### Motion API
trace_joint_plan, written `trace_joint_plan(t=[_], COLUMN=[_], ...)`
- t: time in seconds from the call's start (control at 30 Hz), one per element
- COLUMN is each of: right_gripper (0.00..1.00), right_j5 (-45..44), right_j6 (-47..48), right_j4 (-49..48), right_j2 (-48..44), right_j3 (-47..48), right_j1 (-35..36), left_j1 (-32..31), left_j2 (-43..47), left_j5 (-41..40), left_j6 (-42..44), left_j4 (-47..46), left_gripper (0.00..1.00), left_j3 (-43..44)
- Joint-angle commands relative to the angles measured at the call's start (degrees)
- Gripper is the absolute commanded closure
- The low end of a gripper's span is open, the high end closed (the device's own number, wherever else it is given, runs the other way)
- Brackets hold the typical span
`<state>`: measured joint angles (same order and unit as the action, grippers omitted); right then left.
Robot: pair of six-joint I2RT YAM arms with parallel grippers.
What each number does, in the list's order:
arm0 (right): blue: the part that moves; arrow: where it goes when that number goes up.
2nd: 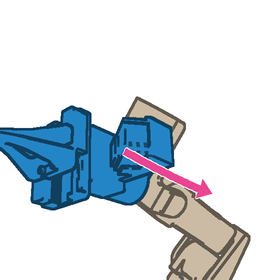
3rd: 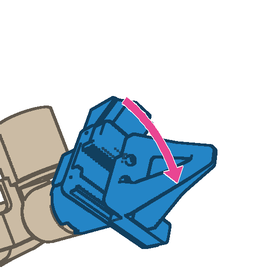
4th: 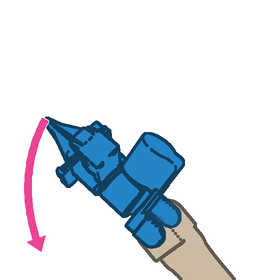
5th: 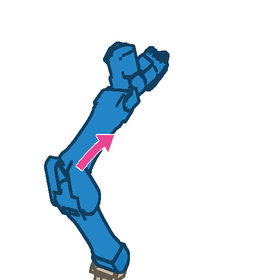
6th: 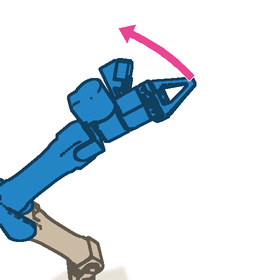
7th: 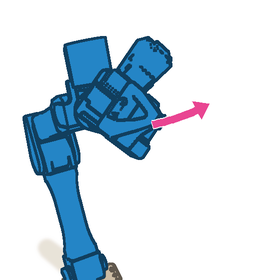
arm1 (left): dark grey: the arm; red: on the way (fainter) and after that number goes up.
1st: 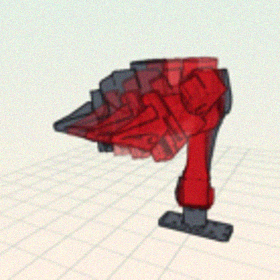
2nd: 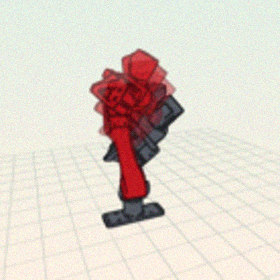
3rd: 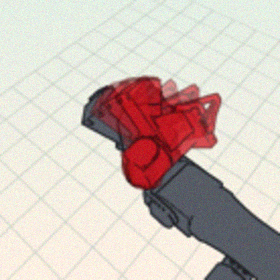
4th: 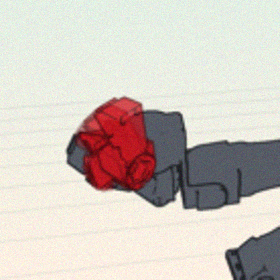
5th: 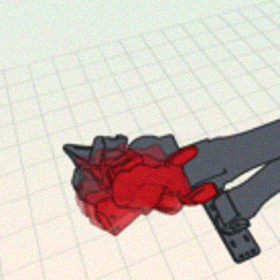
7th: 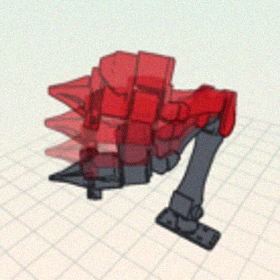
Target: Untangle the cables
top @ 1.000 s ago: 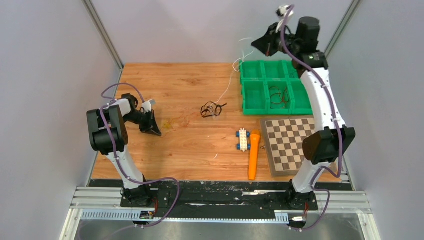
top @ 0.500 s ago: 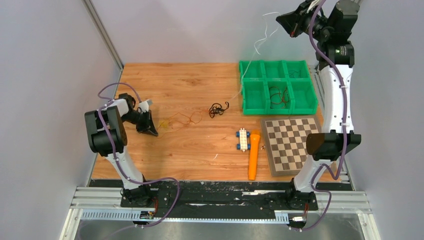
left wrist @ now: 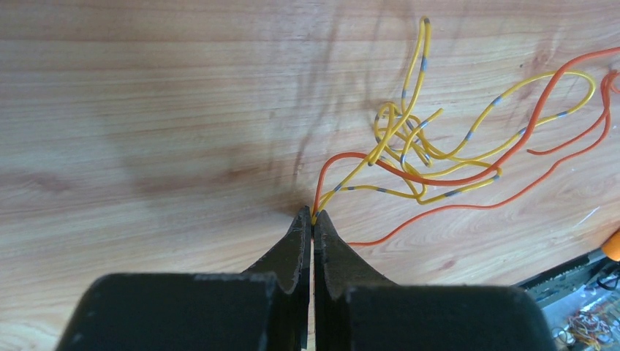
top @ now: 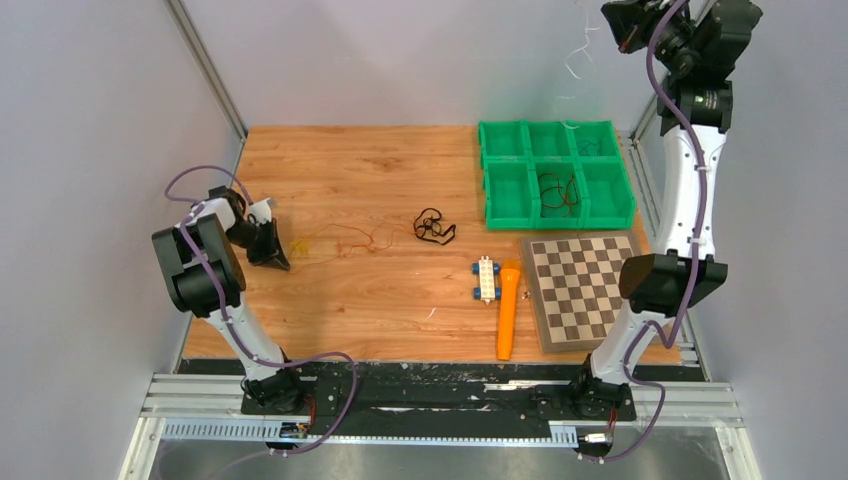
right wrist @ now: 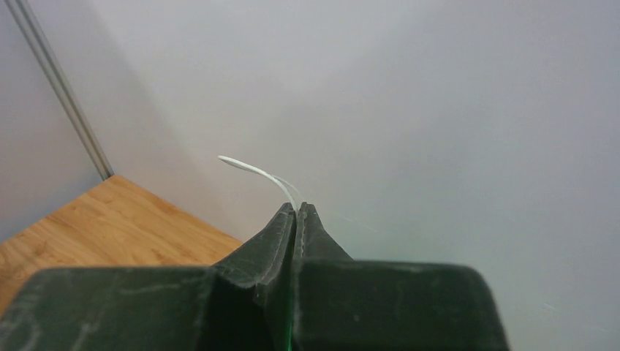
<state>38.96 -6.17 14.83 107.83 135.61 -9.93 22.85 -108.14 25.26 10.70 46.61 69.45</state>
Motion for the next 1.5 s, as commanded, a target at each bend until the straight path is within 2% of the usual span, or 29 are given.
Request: trace_joint_plan(t=[0.0,0.4,0.67,1.03,1.23,1.47], right_gripper=[1.00,1.00,1.00,1.00,1.00,1.00], right_j5=[-3.0,-2.3,-5.4,-4.6,-10.4,-13.6], right_j6=[0.6,-0.5,4.0,2.6,5.8,10.9], right_j4=[-5.4,-9.6,-11.6,-13.0,-13.0,-12.7], right_j2=[1.7,9.5,14.0,16.1,17.6,22.0], right_j3=[-2.3,-3.3,-9.9,-13.6,-19.7,-19.5], right_j1=[-0.5,-0.8,-1.4,-1.6,-1.1,1.0], left_j1=[0.1,0.1,0.1,0.1,0.1,0.0], left_j2=[-0.8,-1.4,-1.7,-2.4,-2.6,-3.1], left_j5=[2.7,4.5,4.7,4.3,4.4,4.3], left_j6=[0.7,1.6,1.9,2.0,2.0,2.0], left_j4=[0.3,0.6,1.1,1.4,2.0,2.7], left_gripper=[1.00,1.00,1.00,1.00,1.00,1.00], left_j3=[1.4,1.0,1.5,2.5,2.6,3.1])
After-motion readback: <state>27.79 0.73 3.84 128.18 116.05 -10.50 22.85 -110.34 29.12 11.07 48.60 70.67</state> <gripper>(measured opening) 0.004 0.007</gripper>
